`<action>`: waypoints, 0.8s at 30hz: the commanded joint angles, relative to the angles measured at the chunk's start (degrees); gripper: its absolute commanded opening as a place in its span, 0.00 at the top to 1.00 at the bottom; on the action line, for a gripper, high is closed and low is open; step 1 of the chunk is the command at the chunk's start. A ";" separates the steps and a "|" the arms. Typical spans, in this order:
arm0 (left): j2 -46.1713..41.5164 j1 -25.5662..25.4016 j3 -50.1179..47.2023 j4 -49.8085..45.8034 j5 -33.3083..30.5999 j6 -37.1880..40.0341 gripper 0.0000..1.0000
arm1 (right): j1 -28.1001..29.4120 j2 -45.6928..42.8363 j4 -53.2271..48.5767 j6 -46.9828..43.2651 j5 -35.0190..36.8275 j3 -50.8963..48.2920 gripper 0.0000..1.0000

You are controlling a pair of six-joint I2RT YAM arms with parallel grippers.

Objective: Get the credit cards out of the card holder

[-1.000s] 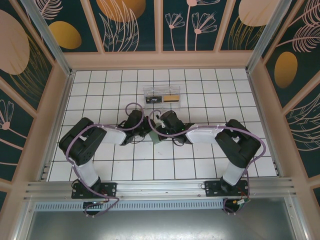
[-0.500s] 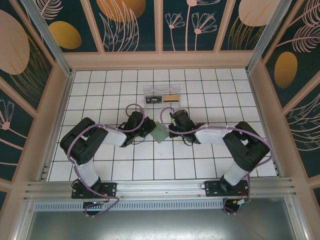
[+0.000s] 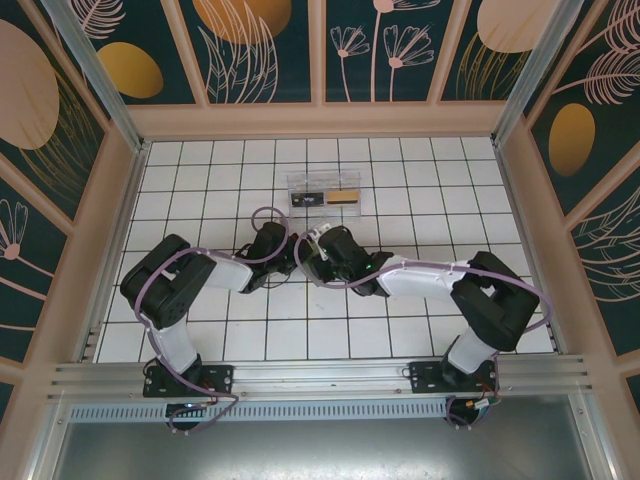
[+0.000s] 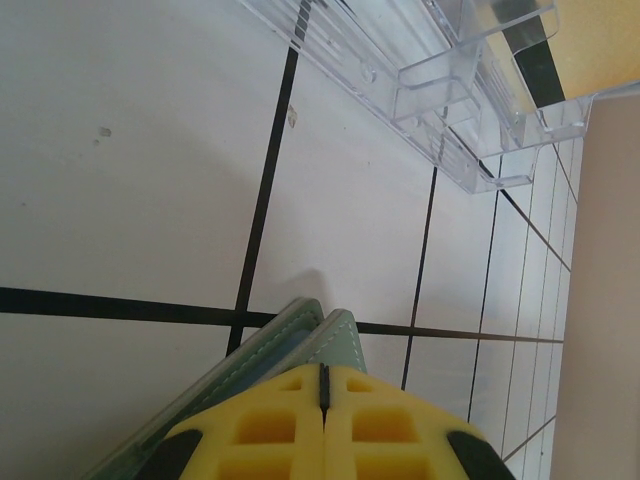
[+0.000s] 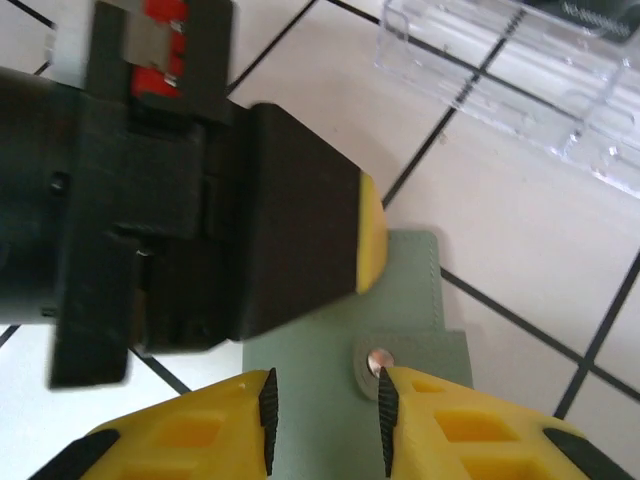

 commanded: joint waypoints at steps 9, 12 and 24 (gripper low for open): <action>3.65 0.23 -2.10 -13.14 -0.30 1.21 1.00 | 1.02 7.58 2.73 -5.20 5.67 2.00 0.65; 3.25 0.20 -2.19 -13.51 -0.57 1.38 1.00 | 1.02 8.61 4.58 -5.54 7.18 1.57 0.65; 2.94 0.19 -2.62 -14.60 -1.44 1.84 1.00 | 0.11 11.61 7.03 -3.87 8.30 -0.15 1.00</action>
